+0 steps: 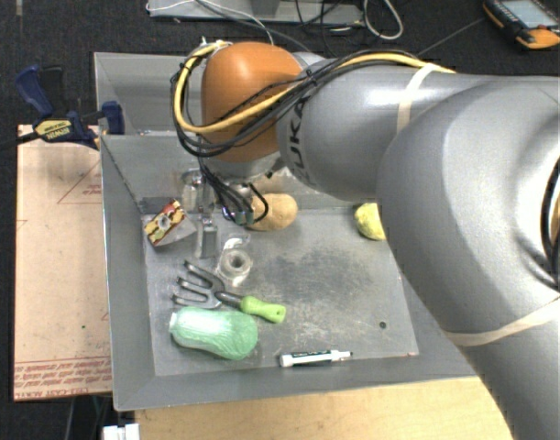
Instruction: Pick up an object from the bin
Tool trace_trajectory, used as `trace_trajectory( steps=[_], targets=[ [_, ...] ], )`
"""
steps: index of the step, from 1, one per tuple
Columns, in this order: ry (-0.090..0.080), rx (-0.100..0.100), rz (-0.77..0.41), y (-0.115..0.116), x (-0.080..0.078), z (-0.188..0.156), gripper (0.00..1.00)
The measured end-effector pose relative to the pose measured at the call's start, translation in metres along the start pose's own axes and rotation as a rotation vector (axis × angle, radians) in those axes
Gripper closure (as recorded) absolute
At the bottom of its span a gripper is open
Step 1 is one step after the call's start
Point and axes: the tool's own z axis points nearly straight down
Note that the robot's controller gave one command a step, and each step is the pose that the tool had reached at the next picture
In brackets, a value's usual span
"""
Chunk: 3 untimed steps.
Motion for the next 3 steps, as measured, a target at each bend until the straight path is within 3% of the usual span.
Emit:
trace_trajectory(
  steps=[1,2,3],
  targets=[
    [0.001,0.001,-0.094,0.006,0.001,0.01,0.0],
    [0.001,-0.003,-0.127,0.056,0.003,0.018,0.0],
    [-0.011,0.0,-0.322,0.045,-0.002,0.042,0.0]
  ],
)
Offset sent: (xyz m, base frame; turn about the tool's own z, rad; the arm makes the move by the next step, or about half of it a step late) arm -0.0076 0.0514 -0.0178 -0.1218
